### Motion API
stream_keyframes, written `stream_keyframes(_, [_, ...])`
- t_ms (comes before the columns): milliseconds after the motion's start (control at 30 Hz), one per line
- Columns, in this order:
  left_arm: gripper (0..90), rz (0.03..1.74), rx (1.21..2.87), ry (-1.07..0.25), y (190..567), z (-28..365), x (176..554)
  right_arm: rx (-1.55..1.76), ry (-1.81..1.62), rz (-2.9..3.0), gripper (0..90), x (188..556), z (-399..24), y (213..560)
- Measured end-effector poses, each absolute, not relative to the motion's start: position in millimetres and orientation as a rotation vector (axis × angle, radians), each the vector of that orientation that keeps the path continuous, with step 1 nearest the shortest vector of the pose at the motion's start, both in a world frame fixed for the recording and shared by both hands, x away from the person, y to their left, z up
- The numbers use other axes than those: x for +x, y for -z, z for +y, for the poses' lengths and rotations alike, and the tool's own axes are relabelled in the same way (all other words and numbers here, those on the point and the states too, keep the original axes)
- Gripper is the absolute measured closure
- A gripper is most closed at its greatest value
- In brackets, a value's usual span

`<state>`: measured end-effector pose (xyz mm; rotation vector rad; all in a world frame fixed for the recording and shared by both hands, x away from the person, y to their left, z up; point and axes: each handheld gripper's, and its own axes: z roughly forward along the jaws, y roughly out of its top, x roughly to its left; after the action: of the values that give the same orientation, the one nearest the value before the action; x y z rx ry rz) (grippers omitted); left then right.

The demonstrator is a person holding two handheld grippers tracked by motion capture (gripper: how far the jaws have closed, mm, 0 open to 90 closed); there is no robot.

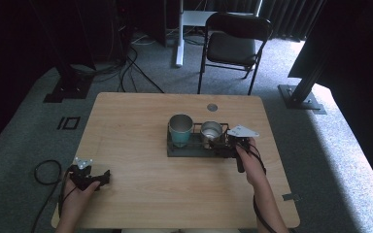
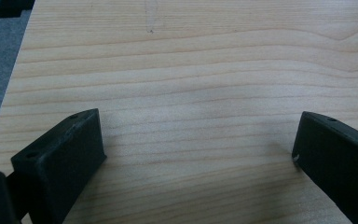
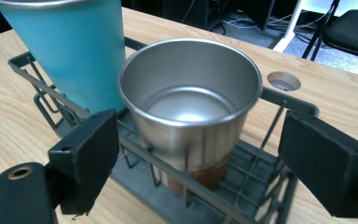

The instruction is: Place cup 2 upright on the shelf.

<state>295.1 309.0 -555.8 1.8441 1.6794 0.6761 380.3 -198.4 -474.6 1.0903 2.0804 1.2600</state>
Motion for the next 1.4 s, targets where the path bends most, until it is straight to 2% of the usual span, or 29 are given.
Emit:
stream_keyframes(733, [2.6,1.679,1.844,-0.676,556,309,295,1.103,-1.254,2.076,12.2,357,-231,482])
stream_keyframes(1400, [2.6,1.68,1.844,-0.675,556,309,295,1.14,-1.236,2.133,12.4,339,-257,509])
